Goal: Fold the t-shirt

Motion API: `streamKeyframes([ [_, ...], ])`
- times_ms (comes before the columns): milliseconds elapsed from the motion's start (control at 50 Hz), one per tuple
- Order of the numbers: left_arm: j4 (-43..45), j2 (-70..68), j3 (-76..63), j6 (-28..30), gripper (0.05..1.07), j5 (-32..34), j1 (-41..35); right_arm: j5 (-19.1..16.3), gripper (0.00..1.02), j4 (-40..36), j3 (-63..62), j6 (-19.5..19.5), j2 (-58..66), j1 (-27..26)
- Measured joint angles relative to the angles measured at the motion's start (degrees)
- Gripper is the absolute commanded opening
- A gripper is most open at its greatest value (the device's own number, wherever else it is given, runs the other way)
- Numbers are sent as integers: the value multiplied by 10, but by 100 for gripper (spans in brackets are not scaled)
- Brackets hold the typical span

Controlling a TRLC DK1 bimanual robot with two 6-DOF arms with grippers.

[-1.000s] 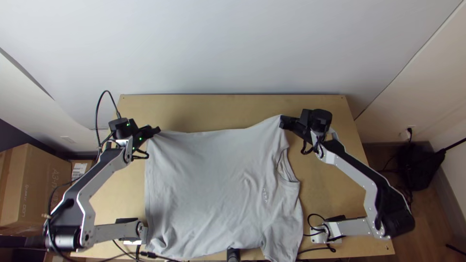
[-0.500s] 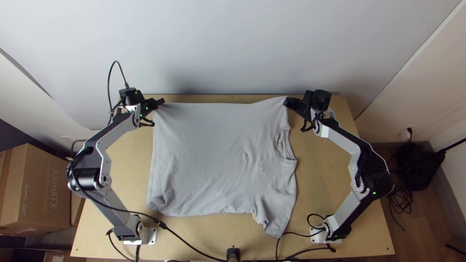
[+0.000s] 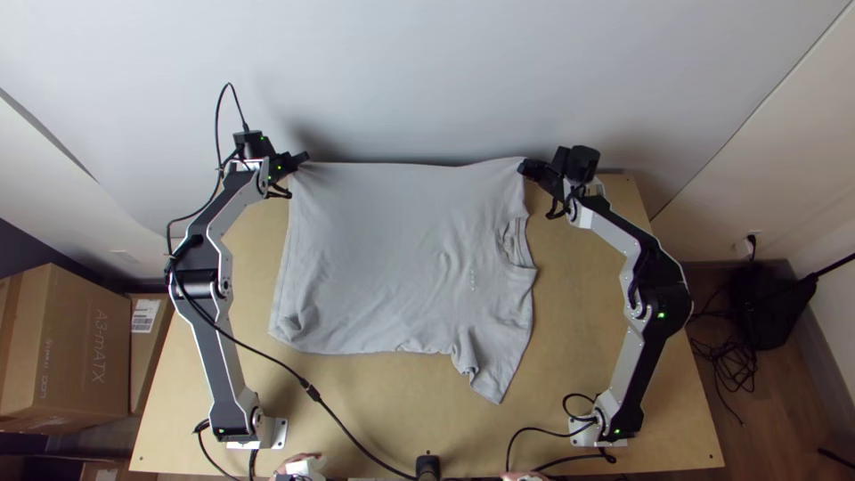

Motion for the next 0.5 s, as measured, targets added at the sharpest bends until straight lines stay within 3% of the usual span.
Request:
streamKeyframes([
  [40,-9,7,14,0,81,0,-1,0,88,0,7,0,5,0],
  [80,-25,12,30,0,105,-2,-2,5,99,-7,14,0,7,-1],
  [240,-52,19,80,0,103,-4,-3,11,99,-55,48,6,10,-19],
  [380,-99,18,130,-8,103,-4,0,6,99,-79,50,54,-4,-45],
  [500,-144,-5,140,-13,103,-4,6,-1,99,-146,49,81,-43,-70],
])
